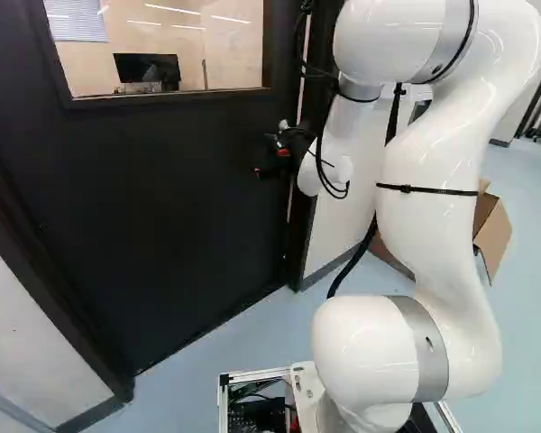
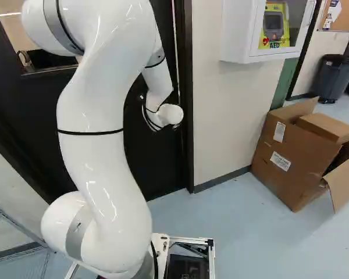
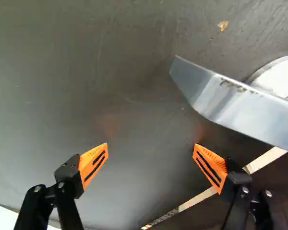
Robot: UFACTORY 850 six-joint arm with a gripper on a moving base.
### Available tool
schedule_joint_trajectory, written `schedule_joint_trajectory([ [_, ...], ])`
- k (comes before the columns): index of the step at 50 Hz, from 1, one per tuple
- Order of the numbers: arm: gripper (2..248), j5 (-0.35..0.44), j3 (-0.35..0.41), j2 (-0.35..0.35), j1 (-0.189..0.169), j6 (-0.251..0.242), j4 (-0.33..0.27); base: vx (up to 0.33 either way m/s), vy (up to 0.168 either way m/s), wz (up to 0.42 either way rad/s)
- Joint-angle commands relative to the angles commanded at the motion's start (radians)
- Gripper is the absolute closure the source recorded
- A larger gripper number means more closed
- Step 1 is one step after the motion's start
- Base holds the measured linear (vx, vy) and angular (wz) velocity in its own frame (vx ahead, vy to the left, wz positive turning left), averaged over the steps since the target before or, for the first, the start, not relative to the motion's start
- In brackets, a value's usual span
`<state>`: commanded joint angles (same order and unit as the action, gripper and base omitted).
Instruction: Open the door and move inside
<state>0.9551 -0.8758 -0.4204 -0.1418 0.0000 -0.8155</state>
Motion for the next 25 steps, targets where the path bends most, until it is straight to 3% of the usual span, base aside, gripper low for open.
schedule_joint_trajectory([
  [25, 3, 0.0, -0.091, -0.069, 0.029, 0.0, 0.0, 0.0, 0.0, 0.0],
])
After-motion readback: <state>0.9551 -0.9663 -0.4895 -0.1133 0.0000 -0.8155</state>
